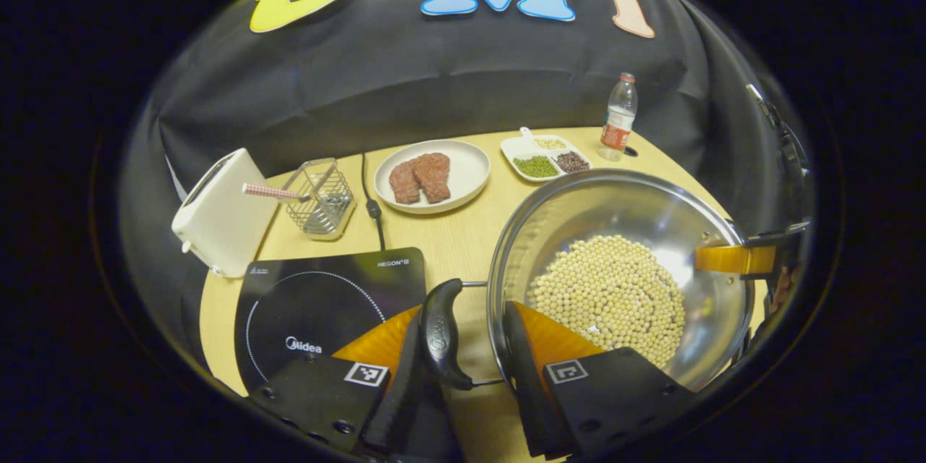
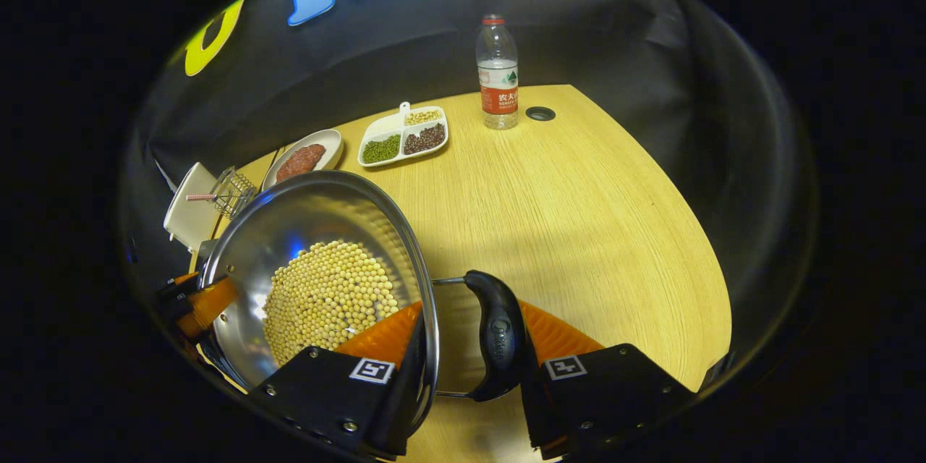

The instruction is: First push the handle of the pot to place it horizontally, then grasp the pot with both hands and set it on the induction cooktop.

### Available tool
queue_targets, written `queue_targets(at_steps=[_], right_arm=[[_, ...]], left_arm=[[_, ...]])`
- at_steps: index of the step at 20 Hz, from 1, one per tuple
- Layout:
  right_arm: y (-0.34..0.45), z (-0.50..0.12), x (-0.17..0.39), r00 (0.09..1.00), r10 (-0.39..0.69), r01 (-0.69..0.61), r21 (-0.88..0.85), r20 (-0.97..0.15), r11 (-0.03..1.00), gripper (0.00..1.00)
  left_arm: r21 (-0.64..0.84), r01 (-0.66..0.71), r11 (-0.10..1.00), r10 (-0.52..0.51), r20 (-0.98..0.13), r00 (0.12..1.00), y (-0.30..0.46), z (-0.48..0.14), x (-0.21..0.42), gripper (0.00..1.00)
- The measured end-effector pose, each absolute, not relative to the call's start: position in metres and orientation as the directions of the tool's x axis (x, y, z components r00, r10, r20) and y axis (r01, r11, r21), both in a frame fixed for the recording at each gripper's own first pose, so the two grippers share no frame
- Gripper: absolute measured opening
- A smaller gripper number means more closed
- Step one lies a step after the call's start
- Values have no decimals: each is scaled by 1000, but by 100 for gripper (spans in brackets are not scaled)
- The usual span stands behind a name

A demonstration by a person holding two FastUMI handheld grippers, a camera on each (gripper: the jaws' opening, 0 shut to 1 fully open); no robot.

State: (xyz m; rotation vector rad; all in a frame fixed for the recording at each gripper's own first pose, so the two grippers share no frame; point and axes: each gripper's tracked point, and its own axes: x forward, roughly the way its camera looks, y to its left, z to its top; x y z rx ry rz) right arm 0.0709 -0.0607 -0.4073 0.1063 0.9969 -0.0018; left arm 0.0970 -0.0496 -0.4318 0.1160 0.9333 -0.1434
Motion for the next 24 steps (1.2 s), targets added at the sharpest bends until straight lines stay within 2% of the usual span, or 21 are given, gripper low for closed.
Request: queue_targets(at_steps=[16,18,23,24], right_arm=[[10,-347,43,550,60,9,78,-833,997,60],[20,-343,40,550,63,3,77,-833,997,60],[45,-342,39,551,71,-4,82,-832,997,60],[51,-341,38,547,70,-9,78,-834,997,60]], left_arm=[[17,145,989,-74,-795,603,20,-368,80,61],[16,140,990,-73,-793,605,32,-363,78,68],[8,131,991,-75,-787,613,62,-357,76,62],[3,123,992,-74,-786,614,69,-356,75,68]])
